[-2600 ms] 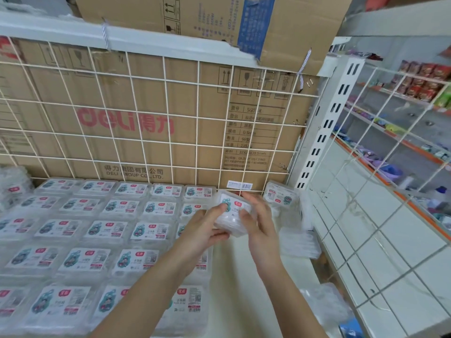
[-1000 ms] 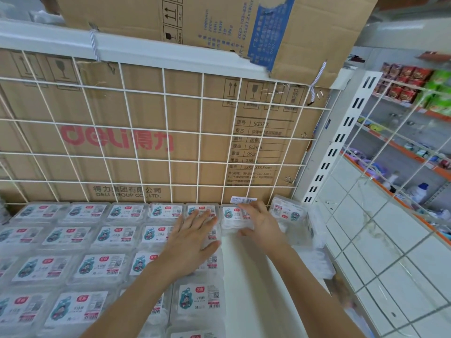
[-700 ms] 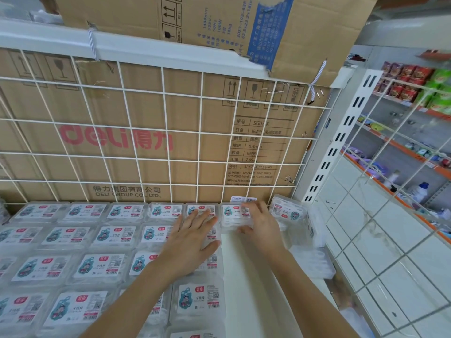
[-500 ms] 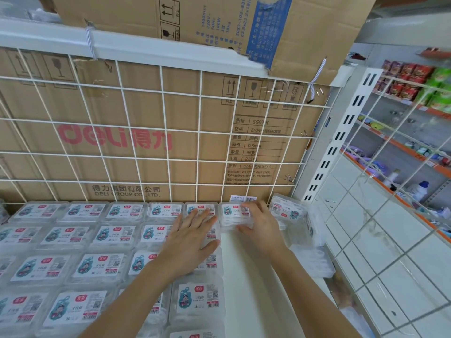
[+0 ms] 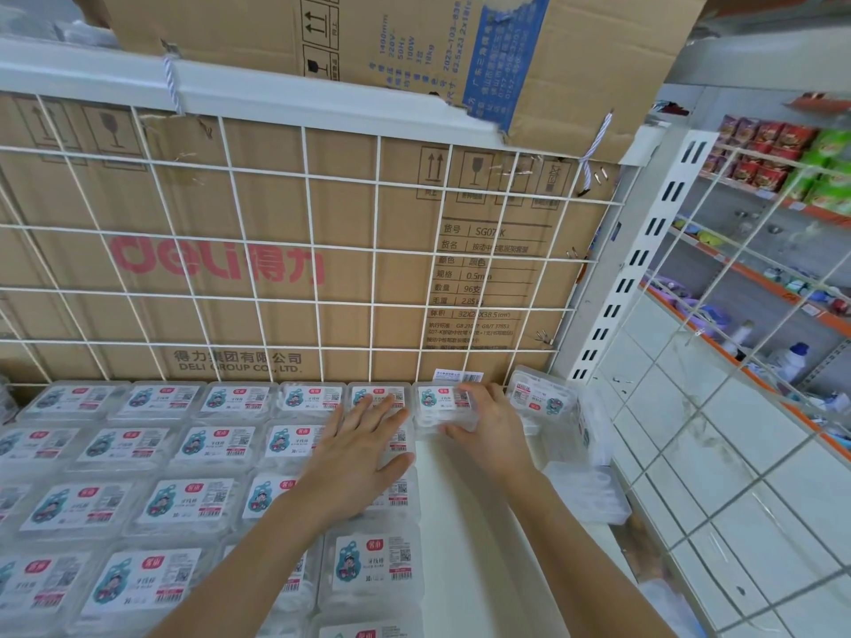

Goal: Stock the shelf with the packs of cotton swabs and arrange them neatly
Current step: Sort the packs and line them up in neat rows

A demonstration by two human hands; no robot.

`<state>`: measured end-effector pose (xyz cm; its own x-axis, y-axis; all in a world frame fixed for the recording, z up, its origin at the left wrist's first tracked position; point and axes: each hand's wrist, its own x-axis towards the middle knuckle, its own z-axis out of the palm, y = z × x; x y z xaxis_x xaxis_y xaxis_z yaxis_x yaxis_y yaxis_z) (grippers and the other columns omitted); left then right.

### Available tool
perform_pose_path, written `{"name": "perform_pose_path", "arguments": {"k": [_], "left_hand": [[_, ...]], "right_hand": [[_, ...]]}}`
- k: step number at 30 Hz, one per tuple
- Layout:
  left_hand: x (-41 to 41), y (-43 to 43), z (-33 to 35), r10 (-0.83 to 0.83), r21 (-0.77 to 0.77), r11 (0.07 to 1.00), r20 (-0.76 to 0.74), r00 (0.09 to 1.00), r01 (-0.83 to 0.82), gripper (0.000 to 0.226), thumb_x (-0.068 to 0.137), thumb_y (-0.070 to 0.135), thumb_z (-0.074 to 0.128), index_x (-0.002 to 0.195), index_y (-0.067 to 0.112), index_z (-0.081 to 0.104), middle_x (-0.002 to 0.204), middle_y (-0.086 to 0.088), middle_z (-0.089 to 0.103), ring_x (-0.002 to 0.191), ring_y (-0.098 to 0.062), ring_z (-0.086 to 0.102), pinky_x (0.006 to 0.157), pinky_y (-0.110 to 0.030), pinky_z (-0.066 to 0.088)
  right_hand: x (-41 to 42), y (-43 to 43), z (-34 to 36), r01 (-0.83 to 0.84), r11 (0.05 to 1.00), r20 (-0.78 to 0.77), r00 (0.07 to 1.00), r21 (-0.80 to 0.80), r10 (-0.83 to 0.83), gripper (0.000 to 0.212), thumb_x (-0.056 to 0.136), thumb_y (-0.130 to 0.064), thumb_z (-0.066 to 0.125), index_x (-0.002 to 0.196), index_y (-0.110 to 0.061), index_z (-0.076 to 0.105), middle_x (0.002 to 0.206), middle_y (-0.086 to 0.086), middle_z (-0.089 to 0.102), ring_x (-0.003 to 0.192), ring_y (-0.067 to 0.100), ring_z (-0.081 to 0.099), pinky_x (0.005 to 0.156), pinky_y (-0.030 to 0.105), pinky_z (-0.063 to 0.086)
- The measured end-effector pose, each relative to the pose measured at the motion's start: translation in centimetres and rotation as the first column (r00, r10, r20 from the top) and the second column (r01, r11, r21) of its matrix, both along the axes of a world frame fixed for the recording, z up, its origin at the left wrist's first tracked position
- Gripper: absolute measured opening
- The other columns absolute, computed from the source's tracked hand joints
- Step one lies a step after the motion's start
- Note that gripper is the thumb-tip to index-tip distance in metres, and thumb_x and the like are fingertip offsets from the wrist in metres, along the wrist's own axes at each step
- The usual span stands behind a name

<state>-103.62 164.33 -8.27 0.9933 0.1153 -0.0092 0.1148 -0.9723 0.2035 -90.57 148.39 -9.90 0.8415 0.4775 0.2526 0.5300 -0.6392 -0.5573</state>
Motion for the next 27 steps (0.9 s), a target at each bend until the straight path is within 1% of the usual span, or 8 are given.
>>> {"name": "perform_pose_path", "arguments": {"k": [5, 9, 12, 16, 19, 21, 24, 27], "left_hand": [[0.0, 0.0, 0.0, -0.001, -0.004, 1.0, 0.003, 1.0, 0.001, 0.123, 0.042, 0.086, -0.03, 0.15, 0.034, 0.0, 0.157, 0.014, -0.008, 0.143, -0.009, -0.015, 0.112, -0.033, -0.017], [0.1, 0.2, -0.3, -0.005, -0.014, 1.0, 0.004, 1.0, 0.005, 0.124, 0.042, 0.087, -0.031, 0.15, 0.034, 0.0, 0.157, 0.014, -0.008, 0.143, -0.009, -0.015, 0.112, -0.033, -0.016], [0.3, 0.3, -0.4, 0.0, -0.02, 1.0, -0.001, 1.0, 0.0, 0.125, 0.041, 0.086, -0.034, 0.15, 0.034, 0.0, 0.157, 0.015, -0.009, 0.143, -0.008, -0.016, 0.112, -0.033, -0.017], [0.3, 0.2, -0.3, -0.004, -0.019, 1.0, -0.01, 1.0, 0.004, 0.098, 0.061, 0.072, -0.013, 0.15, 0.034, 0.0, 0.157, 0.014, -0.009, 0.143, -0.009, -0.015, 0.113, -0.034, -0.015], [0.2, 0.1, -0.2, 0.0, -0.03, 1.0, -0.029, 1.0, -0.001, 0.097, 0.061, 0.071, -0.012, 0.15, 0.034, 0.0, 0.157, 0.014, -0.008, 0.143, -0.009, -0.015, 0.114, -0.035, -0.014], [0.2, 0.2, -0.2, -0.001, -0.055, 0.998, -0.025, 1.0, 0.0, 0.101, 0.059, 0.076, -0.012, 0.15, 0.034, 0.002, 0.157, 0.014, -0.007, 0.144, -0.009, -0.014, 0.114, -0.035, -0.014], [0.1, 0.4, 0.2, 0.014, -0.147, 0.989, -0.01, 1.0, -0.015, 0.106, 0.056, 0.082, -0.009, 0.149, 0.035, 0.01, 0.157, 0.015, 0.0, 0.144, -0.008, -0.01, 0.113, -0.033, -0.014], [-0.1, 0.3, 1.1, 0.033, -0.235, 0.972, 0.067, 0.997, -0.016, 0.102, 0.06, 0.084, 0.001, 0.147, 0.034, 0.022, 0.156, 0.012, 0.014, 0.144, -0.009, 0.002, 0.115, -0.033, -0.004]], "right_hand": [[-0.5, -0.3, 0.6, -0.008, 1.0, 0.05, 0.999, -0.022, 0.009, 0.049, 0.082, -0.034, 0.069, 0.124, -0.015, 0.054, 0.117, 0.005, 0.05, 0.103, 0.021, 0.052, 0.082, 0.026, 0.04], [0.2, -1.7, 2.0, 0.098, 0.99, 0.334, 0.934, 0.098, -0.126, 0.03, 0.081, -0.027, 0.063, 0.105, -0.009, 0.063, 0.096, 0.009, 0.059, 0.084, 0.029, 0.058, 0.071, 0.037, 0.045], [1.8, -3.8, 3.0, 0.29, 0.957, 0.461, 0.85, -0.003, -0.255, 0.029, 0.073, -0.01, 0.071, 0.1, -0.007, 0.064, 0.092, 0.013, 0.062, 0.083, 0.036, 0.059, 0.071, 0.042, 0.046], [2.8, -4.9, 3.5, 0.378, 0.913, 0.438, 0.854, -0.154, -0.28, 0.039, 0.071, -0.001, 0.068, 0.109, -0.012, 0.064, 0.1, 0.013, 0.064, 0.095, 0.035, 0.056, 0.08, 0.041, 0.042], [3.2, -5.0, 3.3, 0.396, 0.882, 0.417, 0.868, -0.254, -0.27, 0.041, 0.078, -0.001, 0.061, 0.117, -0.012, 0.059, 0.108, 0.011, 0.062, 0.104, 0.031, 0.052, 0.086, 0.038, 0.037], [3.2, -5.1, 3.4, 0.371, 0.894, 0.389, 0.884, -0.25, -0.259, 0.041, 0.079, 0.002, 0.059, 0.118, -0.012, 0.058, 0.11, 0.011, 0.061, 0.104, 0.031, 0.052, 0.086, 0.036, 0.037], [2.1, -5.1, 4.6, 0.28, 0.955, 0.26, 0.934, -0.103, -0.246, 0.039, 0.081, 0.0, 0.062, 0.117, -0.014, 0.06, 0.111, 0.009, 0.059, 0.097, 0.031, 0.057, 0.077, 0.033, 0.04], [0.0, -4.6, 6.0, 0.204, 0.947, 0.043, 0.974, 0.247, -0.221, 0.028, 0.083, -0.009, 0.064, 0.111, -0.016, 0.062, 0.105, 0.002, 0.062, 0.091, 0.022, 0.06, 0.074, 0.032, 0.047]]}}
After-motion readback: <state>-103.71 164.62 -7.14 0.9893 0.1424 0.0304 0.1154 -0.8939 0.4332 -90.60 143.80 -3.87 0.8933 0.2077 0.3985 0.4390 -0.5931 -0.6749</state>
